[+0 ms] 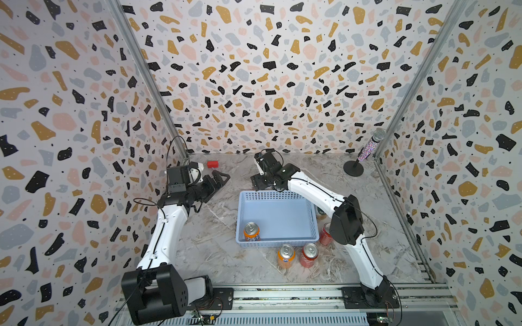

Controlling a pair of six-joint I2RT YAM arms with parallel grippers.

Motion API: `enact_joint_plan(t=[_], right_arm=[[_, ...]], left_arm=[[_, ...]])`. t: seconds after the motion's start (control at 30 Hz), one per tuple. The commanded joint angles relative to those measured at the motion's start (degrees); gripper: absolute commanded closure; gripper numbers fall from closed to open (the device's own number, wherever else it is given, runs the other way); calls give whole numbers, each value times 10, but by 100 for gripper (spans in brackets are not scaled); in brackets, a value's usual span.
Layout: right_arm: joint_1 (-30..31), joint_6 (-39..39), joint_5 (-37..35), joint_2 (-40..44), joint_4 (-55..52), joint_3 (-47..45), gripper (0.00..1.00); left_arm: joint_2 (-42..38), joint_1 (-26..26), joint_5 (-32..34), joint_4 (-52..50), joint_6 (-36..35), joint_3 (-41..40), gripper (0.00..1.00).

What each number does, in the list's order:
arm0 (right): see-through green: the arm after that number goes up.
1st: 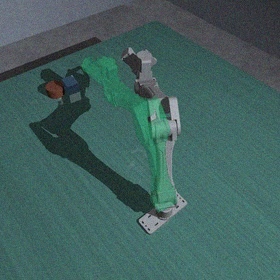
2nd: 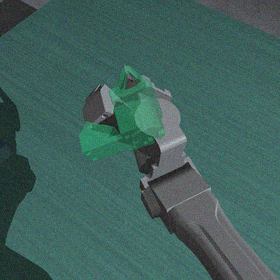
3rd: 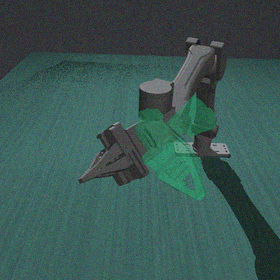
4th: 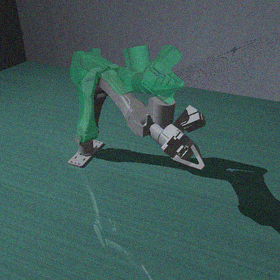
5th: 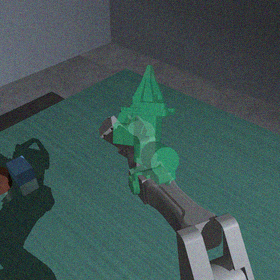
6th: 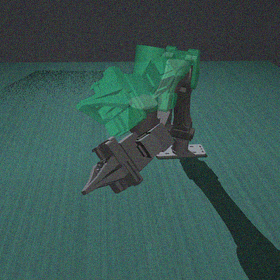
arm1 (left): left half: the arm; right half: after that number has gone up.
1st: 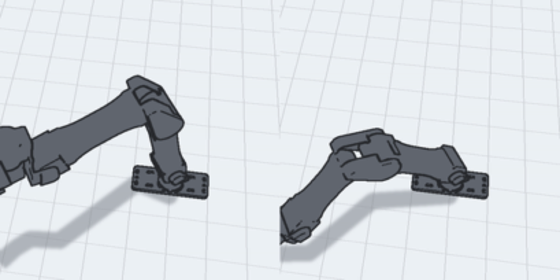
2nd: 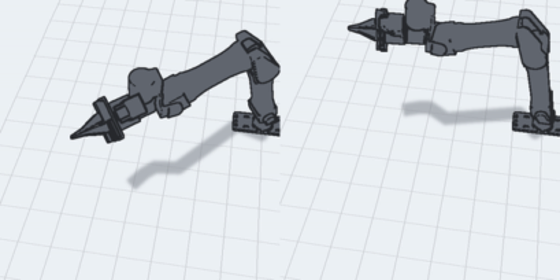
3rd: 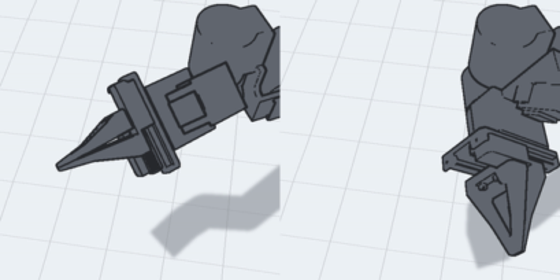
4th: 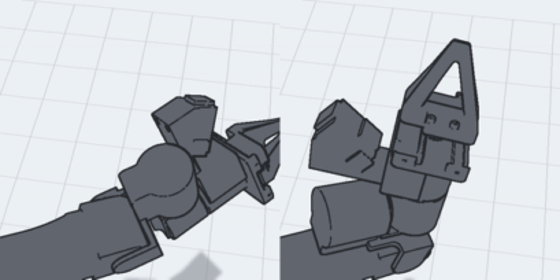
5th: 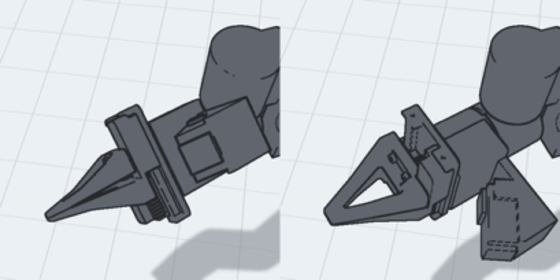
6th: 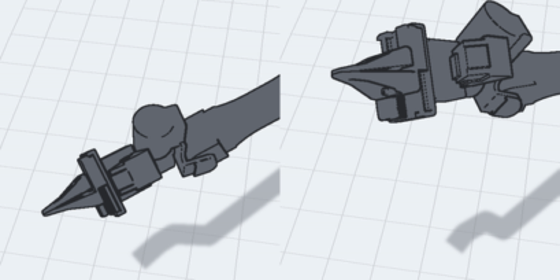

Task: Take out the drinks from the basket
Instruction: Pick up the drink from the basket.

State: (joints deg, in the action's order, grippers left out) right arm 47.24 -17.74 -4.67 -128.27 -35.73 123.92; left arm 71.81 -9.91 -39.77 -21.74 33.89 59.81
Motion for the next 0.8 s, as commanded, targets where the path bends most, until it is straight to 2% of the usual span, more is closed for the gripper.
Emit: enact_joint_plan(t=[0.0,0.17,0.37,0.77], right_arm=[[14,-15,31,98,34,-74,18],[46,-17,66,187,54,-202,17],[88,-18,84,223,54,-283,13],[134,-16,81,182,17,-270,11]], left_arm=[[-6,1,7,14,-7,-8,0],[-13,1,30,-9,-18,-8,0],[-10,-7,40,-29,-26,-5,0],[-15,-12,47,-32,-32,-9,0]])
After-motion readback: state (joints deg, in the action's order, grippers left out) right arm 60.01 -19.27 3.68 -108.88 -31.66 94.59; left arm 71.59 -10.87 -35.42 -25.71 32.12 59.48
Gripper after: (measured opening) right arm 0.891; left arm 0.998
